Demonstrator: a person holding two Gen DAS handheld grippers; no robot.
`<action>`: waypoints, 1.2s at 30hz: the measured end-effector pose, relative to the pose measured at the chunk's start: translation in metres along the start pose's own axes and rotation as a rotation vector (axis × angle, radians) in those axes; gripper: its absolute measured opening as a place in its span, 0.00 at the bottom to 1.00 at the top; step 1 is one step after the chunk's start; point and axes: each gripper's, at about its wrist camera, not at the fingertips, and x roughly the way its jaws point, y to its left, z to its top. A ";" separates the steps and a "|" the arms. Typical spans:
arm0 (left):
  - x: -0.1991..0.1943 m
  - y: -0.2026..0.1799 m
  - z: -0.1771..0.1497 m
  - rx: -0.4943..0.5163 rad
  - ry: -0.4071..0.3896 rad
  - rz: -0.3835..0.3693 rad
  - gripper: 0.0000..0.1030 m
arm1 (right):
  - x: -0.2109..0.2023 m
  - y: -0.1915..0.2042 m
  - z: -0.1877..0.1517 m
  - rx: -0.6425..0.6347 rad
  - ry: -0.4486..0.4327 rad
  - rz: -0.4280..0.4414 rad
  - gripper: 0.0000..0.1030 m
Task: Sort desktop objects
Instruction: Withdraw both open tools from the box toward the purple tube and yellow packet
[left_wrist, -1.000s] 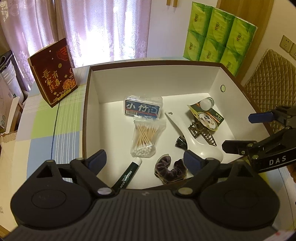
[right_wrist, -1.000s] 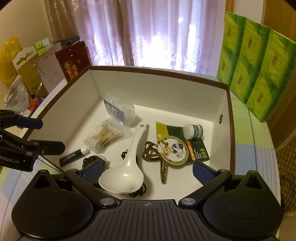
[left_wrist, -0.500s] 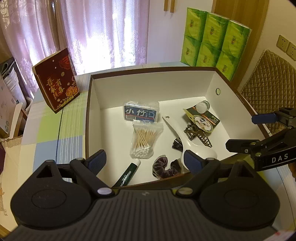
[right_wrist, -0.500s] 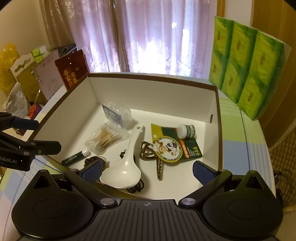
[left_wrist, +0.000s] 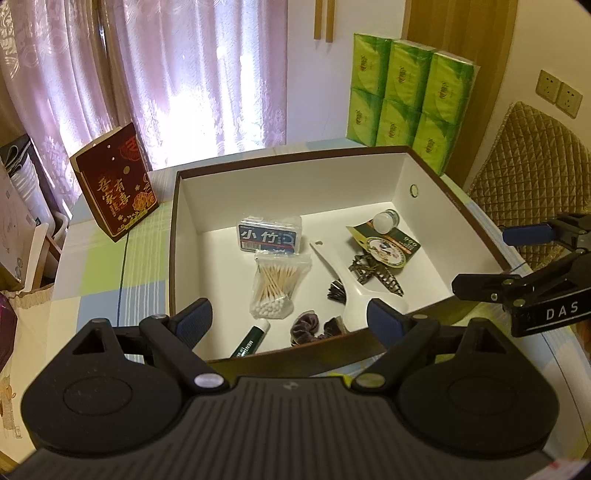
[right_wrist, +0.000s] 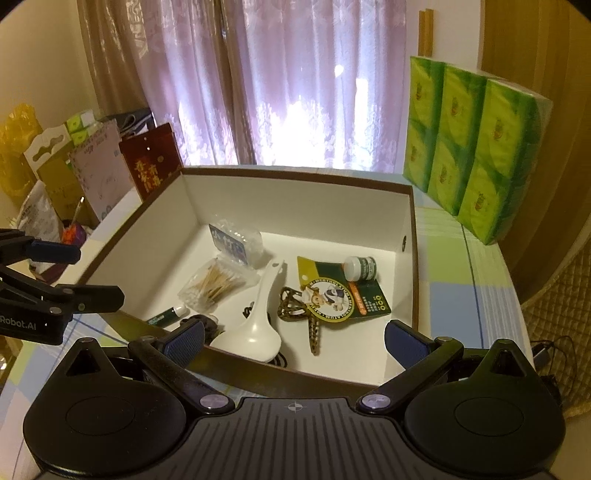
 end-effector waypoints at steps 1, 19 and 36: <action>-0.003 -0.001 -0.001 0.001 -0.003 -0.002 0.86 | -0.002 0.000 0.000 0.002 -0.004 0.000 0.98; -0.035 -0.003 -0.054 0.001 0.011 -0.010 0.86 | -0.038 0.013 -0.041 0.045 -0.045 0.051 0.98; -0.020 0.001 -0.130 -0.071 0.136 -0.019 0.86 | -0.013 -0.002 -0.118 0.319 0.104 0.121 0.98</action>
